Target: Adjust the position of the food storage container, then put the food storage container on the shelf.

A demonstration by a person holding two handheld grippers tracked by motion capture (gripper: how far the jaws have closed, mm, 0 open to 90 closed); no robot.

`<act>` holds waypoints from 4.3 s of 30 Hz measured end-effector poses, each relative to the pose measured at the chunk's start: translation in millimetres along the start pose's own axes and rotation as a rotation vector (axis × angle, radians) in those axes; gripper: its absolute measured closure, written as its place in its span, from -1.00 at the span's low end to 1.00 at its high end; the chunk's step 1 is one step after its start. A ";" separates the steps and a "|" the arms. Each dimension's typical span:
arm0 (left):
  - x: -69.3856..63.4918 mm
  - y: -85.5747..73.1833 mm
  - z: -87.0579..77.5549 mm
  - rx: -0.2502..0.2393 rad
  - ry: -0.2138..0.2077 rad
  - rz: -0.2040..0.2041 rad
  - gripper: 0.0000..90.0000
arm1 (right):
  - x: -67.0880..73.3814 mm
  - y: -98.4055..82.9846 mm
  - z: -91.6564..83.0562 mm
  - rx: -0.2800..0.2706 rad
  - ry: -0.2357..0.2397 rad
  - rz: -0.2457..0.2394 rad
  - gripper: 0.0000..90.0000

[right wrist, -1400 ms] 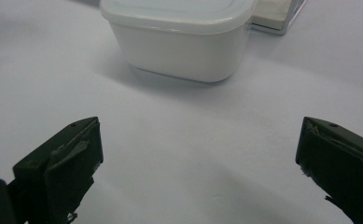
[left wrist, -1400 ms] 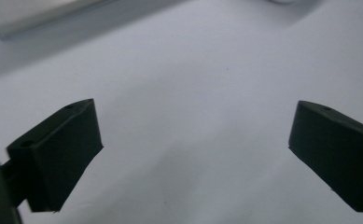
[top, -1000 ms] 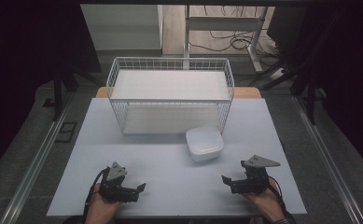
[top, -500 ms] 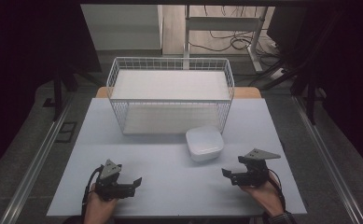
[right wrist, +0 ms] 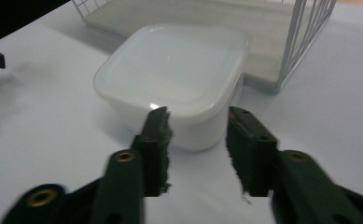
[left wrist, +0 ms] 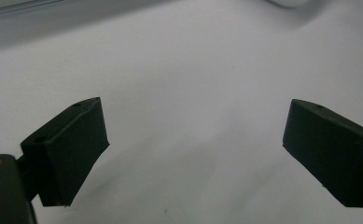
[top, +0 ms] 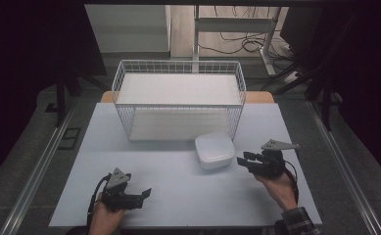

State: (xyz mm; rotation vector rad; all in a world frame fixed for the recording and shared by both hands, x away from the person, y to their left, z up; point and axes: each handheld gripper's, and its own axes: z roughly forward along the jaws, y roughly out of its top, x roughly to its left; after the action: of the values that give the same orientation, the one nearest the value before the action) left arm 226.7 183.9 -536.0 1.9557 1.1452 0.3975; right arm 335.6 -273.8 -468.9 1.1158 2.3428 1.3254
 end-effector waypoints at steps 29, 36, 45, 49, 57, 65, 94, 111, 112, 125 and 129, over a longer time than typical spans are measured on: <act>1.8 -1.1 5.9 0.061 -0.027 -0.026 -0.87 | -30.6 41.7 82.7 0.042 -0.136 -0.099 0.97; 5.5 3.6 5.6 0.063 -0.038 -0.069 -0.87 | -19.5 40.5 86.2 0.057 -0.103 -0.114 0.96; 19.5 18.8 12.0 0.032 -0.005 -0.089 -0.59 | -0.6 38.2 91.2 0.090 -0.045 -0.123 0.95; 24.7 30.1 20.7 0.010 0.023 -0.067 -0.47 | 8.4 35.4 91.9 0.098 -0.025 -0.138 0.94; 27.1 67.2 57.0 -0.022 0.044 0.008 0.03 | 25.6 30.6 94.9 0.120 0.034 -0.144 0.94; 27.9 94.0 92.0 -0.038 -0.019 0.003 0.72 | 24.9 37.0 112.2 0.126 0.001 -0.174 0.94; 4.1 88.0 83.5 0.067 -0.115 0.063 0.96 | 72.2 13.6 95.6 0.216 0.074 -0.189 0.95; -7.2 59.2 49.5 0.104 -0.130 0.042 0.94 | 95.0 -14.9 62.6 0.236 0.169 -0.159 0.92; -7.2 58.8 49.0 0.105 -0.128 0.042 0.91 | 95.3 -15.3 61.7 0.235 0.167 -0.165 0.90; 13.2 39.2 25.4 0.016 -0.089 -0.002 -0.63 | 66.1 -12.0 37.4 0.100 0.011 -0.179 -0.38; 14.3 35.8 24.0 0.002 -0.090 0.004 -0.80 | 60.6 -12.8 37.1 0.076 0.005 -0.172 -0.71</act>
State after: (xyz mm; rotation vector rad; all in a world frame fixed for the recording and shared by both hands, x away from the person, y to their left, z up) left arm 269.8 174.9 -524.8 1.9583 1.0847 0.3071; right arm 307.1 -211.1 -490.3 0.9072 2.4484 1.1902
